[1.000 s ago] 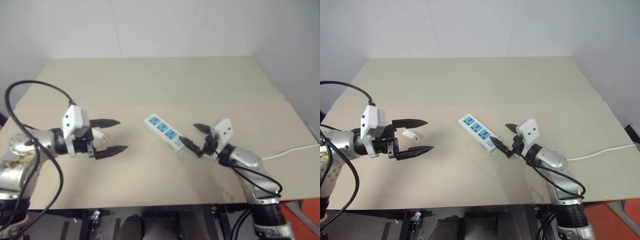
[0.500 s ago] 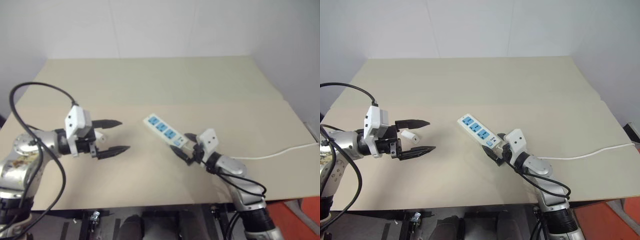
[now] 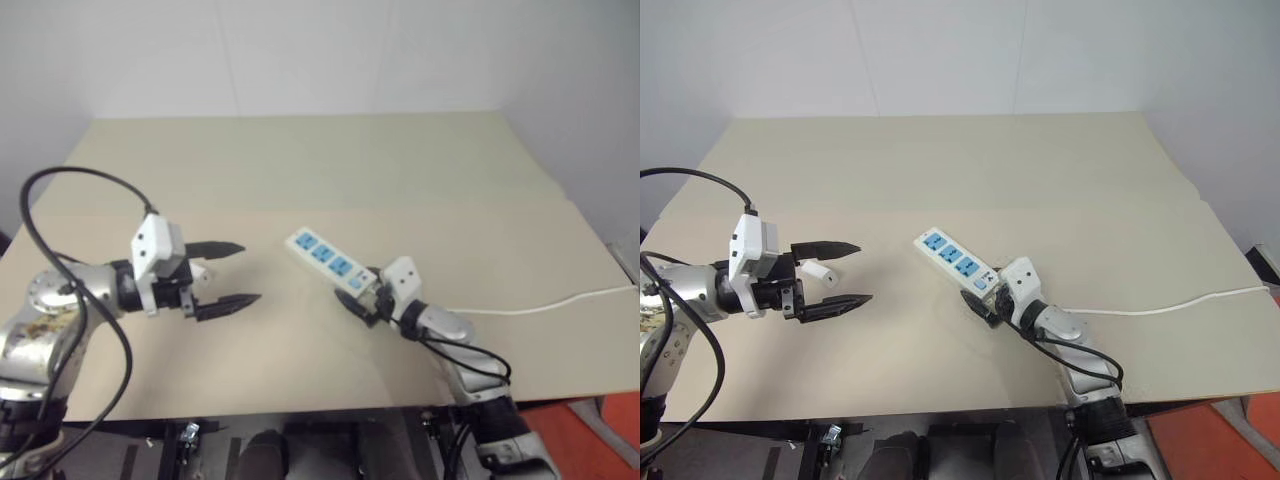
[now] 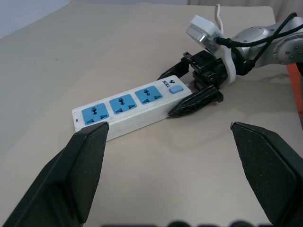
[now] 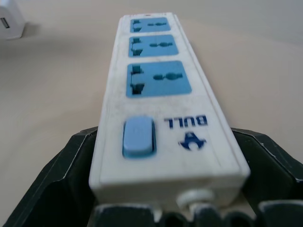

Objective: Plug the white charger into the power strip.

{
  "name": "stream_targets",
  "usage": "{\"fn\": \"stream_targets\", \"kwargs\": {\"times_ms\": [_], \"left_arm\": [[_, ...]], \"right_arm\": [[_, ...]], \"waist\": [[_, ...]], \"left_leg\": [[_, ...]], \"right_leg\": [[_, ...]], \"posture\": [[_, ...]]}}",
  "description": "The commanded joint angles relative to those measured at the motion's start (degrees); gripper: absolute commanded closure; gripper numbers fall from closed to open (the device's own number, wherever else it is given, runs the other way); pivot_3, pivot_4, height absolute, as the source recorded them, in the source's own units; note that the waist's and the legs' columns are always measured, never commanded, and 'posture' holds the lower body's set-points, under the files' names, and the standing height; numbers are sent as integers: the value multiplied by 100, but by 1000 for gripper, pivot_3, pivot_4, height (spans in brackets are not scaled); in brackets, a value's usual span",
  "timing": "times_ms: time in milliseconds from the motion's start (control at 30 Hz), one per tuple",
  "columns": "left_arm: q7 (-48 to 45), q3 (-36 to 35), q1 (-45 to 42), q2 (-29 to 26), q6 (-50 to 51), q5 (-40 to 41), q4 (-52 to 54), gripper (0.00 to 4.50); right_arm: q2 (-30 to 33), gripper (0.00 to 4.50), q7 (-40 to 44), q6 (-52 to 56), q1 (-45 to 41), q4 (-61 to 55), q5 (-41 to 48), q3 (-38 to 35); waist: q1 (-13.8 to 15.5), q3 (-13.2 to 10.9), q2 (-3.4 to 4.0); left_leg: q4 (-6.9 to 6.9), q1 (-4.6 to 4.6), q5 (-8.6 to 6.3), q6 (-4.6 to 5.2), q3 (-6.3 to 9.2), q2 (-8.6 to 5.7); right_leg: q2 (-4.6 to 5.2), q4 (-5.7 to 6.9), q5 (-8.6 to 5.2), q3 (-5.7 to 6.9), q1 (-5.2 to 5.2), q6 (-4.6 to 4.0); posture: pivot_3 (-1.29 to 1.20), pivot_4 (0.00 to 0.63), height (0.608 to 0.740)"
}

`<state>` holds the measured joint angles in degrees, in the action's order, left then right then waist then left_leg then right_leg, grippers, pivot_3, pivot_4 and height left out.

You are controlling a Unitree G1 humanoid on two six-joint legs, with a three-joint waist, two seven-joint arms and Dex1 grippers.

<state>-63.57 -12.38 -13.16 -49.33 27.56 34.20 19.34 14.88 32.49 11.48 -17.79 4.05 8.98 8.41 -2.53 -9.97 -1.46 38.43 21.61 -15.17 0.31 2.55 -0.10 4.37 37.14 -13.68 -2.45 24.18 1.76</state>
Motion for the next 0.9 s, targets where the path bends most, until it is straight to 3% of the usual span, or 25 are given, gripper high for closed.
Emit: {"fn": "stream_targets", "kwargs": {"times_ms": [33, 167, 333, 533, 900], "left_arm": [[4, -102, -27, -25, -78, 94, 112, 0], [-1, -142, 8, -52, -74, 95, 126, 0], [-13, -196, 55, -86, -76, 93, 127, 0], [-74, -227, 45, -141, -88, 88, 46, 0], [-1129, 5, -689, -861, -638, -253, -1138, 0]], "right_arm": [[-110, 27, 28, -243, -88, 207, -39, 20], [-153, 27, 129, -359, -14, 388, -9, 16], [-196, 1059, 291, -605, 10, 743, 92, -92], [-128, 1058, 758, -1026, -80, 1072, 160, -107], [980, 1058, 3774, -1322, -1039, 1322, 776, 46]], "waist": [[-3, 1, -2], [-13, 6, -10], [-14, 19, -27], [-11, 30, -46], [1, 20, -39]], "left_leg": [[0, 0, 0, 0, 1, 0], [0, -12, 0, 0, -1, 1], [-1, -23, 0, 0, 0, 3], [-1, -40, 0, 0, 0, 3], [-3, -27, 0, 0, -6, 1]], "right_leg": [[0, 0, 0, 0, 0, 0], [0, 1, 0, -2, -8, -1], [-3, 2, 0, -2, -17, -1], [-2, 1, 1, -2, -34, -2], [-3, -2, 1, 0, -20, -2]], "posture": [[0, 150, 740], [0, 150, 740], [0, 150, 740], [0, 150, 740], [0, 150, 740]]}}
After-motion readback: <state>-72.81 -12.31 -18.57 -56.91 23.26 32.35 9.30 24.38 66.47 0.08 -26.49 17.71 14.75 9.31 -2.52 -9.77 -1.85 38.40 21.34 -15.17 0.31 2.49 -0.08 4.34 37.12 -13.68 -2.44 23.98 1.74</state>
